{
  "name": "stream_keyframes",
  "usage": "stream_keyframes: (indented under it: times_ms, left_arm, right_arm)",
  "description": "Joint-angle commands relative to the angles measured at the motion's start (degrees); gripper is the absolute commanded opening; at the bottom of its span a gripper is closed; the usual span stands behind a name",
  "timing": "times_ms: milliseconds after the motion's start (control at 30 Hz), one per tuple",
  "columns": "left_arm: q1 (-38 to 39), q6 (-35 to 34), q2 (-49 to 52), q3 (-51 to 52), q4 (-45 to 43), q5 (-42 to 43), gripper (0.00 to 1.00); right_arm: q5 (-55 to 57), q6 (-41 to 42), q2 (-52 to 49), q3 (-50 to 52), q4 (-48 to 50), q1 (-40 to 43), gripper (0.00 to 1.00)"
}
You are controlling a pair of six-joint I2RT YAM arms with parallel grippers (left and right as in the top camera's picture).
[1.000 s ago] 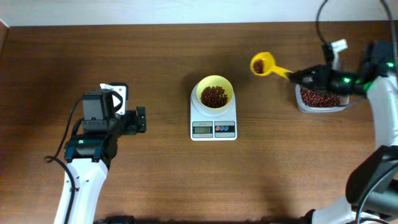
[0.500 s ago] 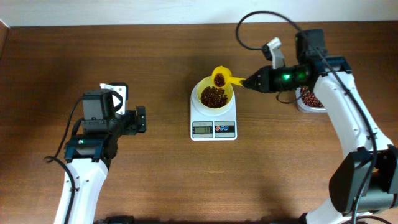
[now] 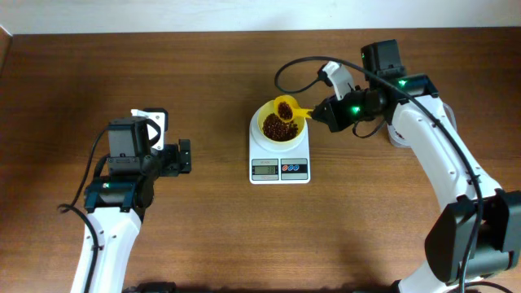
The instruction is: Scoop item into bowl and weigh 50g on scale
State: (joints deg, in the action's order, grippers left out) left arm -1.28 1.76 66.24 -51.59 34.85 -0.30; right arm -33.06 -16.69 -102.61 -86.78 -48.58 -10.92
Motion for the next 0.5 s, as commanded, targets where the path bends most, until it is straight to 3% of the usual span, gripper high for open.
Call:
stream_keyframes:
  times_ms: [0, 367, 467]
  left_arm:
    - [-0.28, 0.68, 0.31, 0.15, -0.11, -0.39, 0.99]
    - [-0.28, 0.7, 0.31, 0.15, -0.11, -0.39, 0.99]
    - [-0.28, 0.7, 0.31, 0.15, -0.09, -0.39, 0.99]
  right_arm:
    - [6.34, -6.4, 0.35, -0.66, 0.2, -2.6, 0.04]
    - [14.49, -7.48, 0.35, -0.68, 1.73, -4.39, 0.04]
    - [9.31, -7.08, 0.35, -0.68, 0.66, -4.37, 0.04]
